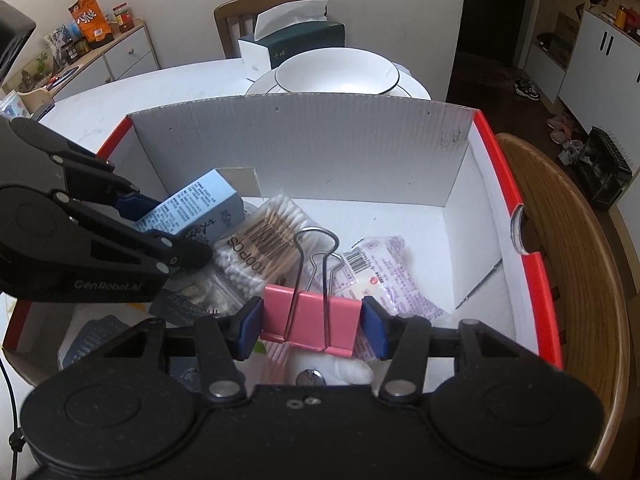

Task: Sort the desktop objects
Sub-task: 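Open the left tool to drop the blue box while the right tool releases the pink clip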

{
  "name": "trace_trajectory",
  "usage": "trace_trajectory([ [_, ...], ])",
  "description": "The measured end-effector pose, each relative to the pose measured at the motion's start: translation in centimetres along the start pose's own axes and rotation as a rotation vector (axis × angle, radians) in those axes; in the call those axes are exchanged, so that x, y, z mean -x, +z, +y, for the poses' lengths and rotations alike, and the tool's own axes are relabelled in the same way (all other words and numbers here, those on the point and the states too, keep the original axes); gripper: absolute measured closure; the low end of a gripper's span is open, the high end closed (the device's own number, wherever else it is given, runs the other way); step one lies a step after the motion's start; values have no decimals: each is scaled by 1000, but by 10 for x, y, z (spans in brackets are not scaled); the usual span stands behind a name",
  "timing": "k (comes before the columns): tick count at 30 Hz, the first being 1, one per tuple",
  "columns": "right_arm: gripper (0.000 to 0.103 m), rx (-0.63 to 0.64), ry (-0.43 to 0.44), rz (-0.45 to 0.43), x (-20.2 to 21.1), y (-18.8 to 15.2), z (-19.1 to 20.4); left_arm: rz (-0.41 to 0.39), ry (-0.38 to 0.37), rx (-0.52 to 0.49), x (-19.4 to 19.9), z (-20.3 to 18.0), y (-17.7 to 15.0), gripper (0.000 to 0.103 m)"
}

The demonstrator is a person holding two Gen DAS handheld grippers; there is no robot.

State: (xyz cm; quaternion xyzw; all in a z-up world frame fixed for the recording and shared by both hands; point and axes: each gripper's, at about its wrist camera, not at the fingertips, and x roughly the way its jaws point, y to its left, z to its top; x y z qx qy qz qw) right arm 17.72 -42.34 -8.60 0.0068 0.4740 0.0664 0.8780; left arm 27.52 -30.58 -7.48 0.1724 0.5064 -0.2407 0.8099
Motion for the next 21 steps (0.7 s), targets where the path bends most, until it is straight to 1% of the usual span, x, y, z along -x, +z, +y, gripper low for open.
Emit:
trace_trajectory([
  [2,51,-3,-2,-3,0,0,-1,-5,-1,2,1,0,-1,73],
  [3,51,-3,-2,-3,0,0,-1,-7,-2,3,1,0,-1,71],
  [4,51,-1,-1,-3,0,0,-1,-9,-3,3,1,0,-2,61],
  [5,51,3,0,-5,2,-1,0,-15,-6,1,2,-1,-3,58],
  [7,49,10,-4,-6,3,-2,0,-30,-21,-10,5,-3,-4,49],
  [9,47,11,-10,-11,5,-3,0,-42,-6,-21,9,-7,-5,47],
  [11,43,8,-14,-18,8,-4,-2,-53,-7,-19,12,-7,-6,45],
  [13,40,4,-19,-28,12,-5,-3,-67,-17,-6,17,-4,-8,39],
  [15,40,5,-18,-36,16,-6,-4,-88,-29,4,23,-3,-11,38],
  [21,40,8,-16,-58,30,-7,-6,-140,-17,10,42,-3,-17,38],
])
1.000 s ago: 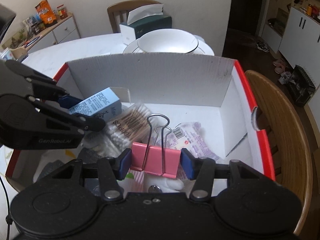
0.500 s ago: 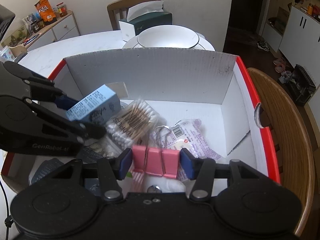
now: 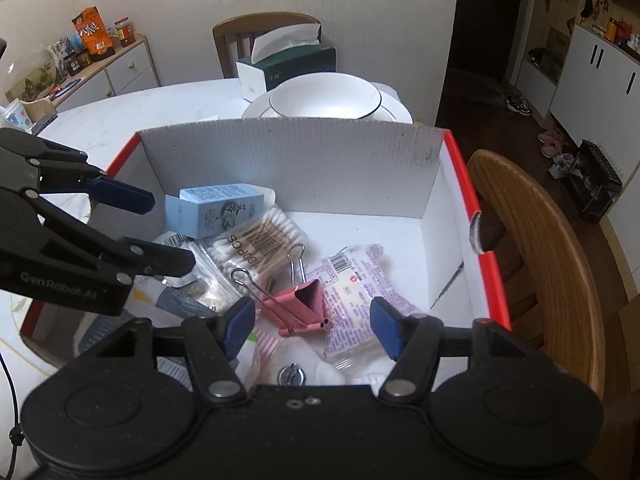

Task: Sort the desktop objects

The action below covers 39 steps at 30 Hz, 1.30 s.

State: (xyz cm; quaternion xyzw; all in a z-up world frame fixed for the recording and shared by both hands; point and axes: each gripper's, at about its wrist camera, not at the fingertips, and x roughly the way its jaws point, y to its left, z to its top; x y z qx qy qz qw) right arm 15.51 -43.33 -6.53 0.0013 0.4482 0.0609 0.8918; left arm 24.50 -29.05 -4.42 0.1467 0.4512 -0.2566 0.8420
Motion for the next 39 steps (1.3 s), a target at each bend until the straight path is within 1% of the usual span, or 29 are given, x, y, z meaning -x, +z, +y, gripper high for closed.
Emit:
trace_trajectory([
  [5,39,-7,14,-25,15,-1,2,-48,-15,33,20,2,-5,37],
  [7,39,-10,18,-38,22,-1,4,-68,-17,39,30,2,-8,26],
  [12,37,-22,29,-72,39,-4,12,-106,-29,51,49,4,-16,25],
  [15,31,-29,35,-102,51,-8,19,-129,-38,50,61,6,-22,25],
  [18,30,-35,43,-130,60,-12,26,-151,-57,57,72,10,-29,25],
  [23,27,-52,54,-172,72,-16,39,-173,-72,41,87,13,-42,21],
  [28,24,-77,26,-232,85,-24,50,-193,-69,31,97,14,-53,14],
  [30,24,-90,27,-248,90,-27,53,-196,-72,27,100,15,-57,13],
  [33,23,-97,13,-266,97,-31,59,-209,-73,19,105,15,-65,0],
  [39,21,-109,-11,-311,113,-41,73,-247,-64,-15,122,10,-81,0],
])
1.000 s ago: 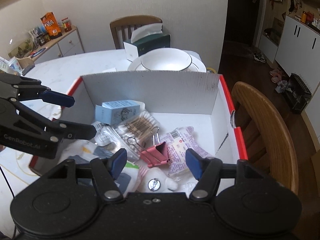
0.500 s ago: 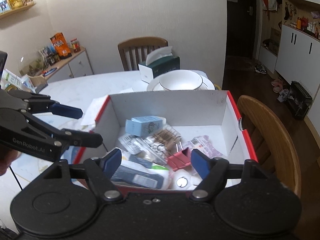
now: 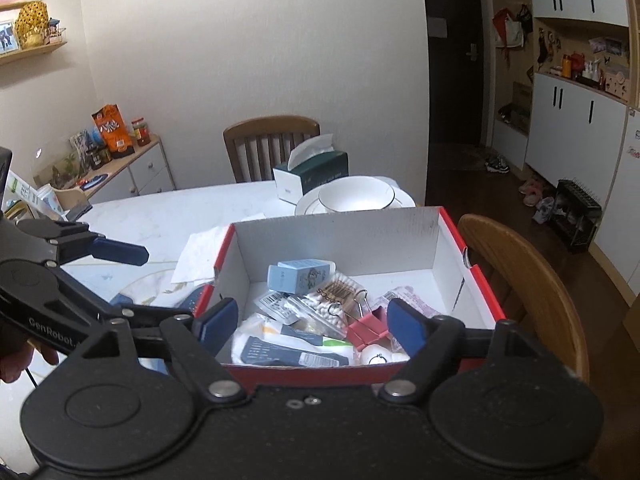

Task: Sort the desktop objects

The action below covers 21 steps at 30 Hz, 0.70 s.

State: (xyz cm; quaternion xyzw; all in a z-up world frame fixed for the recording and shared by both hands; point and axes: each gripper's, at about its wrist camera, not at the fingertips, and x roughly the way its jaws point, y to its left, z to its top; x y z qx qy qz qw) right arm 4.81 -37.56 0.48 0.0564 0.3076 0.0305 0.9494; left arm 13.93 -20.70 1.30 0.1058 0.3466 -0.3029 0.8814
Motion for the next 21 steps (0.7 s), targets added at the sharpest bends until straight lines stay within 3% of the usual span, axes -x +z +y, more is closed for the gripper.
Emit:
trace_trajectory([
  [9,19,-26,-16,-18,26,-10,15,-27,-1,-45,29,-17,-21,0],
  [21,18,-51,-47,-25,41,-25,21,-54,9,3,47,-12,-32,0],
])
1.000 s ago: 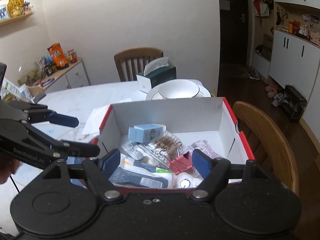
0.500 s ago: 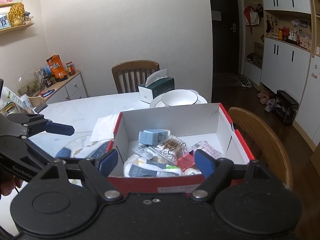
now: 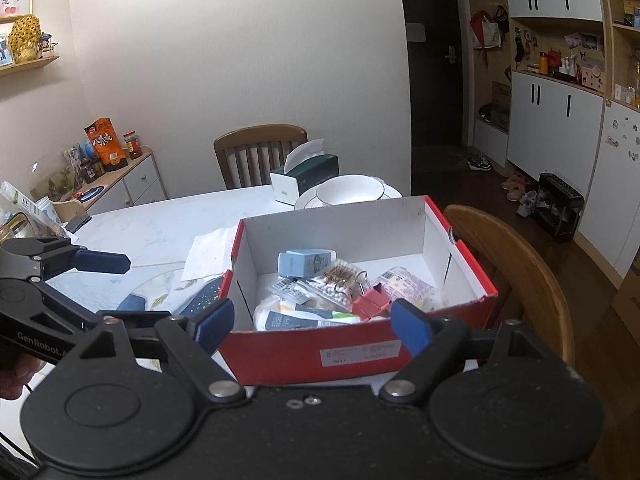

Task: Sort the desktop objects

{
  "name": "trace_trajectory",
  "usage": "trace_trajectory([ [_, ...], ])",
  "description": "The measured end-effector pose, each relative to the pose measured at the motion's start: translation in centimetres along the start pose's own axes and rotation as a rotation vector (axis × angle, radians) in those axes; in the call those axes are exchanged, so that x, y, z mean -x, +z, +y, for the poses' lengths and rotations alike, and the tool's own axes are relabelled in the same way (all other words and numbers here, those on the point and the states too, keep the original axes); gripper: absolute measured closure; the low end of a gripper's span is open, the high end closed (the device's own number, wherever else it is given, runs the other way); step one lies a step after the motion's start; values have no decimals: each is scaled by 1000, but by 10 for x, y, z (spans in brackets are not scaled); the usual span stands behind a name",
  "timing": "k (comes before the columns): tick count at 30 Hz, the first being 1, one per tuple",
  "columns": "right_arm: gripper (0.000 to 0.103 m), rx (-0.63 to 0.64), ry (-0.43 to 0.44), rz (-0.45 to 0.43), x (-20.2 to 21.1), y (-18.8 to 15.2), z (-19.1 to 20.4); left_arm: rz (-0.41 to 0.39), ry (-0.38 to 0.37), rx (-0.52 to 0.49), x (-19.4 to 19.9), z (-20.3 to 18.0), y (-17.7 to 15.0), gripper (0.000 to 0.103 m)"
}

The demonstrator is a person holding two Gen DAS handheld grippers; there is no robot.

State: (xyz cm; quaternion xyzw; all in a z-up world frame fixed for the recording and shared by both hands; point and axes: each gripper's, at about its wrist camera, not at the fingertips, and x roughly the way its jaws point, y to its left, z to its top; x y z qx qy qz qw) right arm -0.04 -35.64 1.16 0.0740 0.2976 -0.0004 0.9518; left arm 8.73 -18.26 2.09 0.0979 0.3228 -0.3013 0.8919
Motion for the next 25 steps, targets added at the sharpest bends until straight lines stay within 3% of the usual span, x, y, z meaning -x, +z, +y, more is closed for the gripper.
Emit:
trace_trajectory([
  [25,17,-57,-22,27,4,-15,4,9,-77,-23,4,-9,-7,0],
])
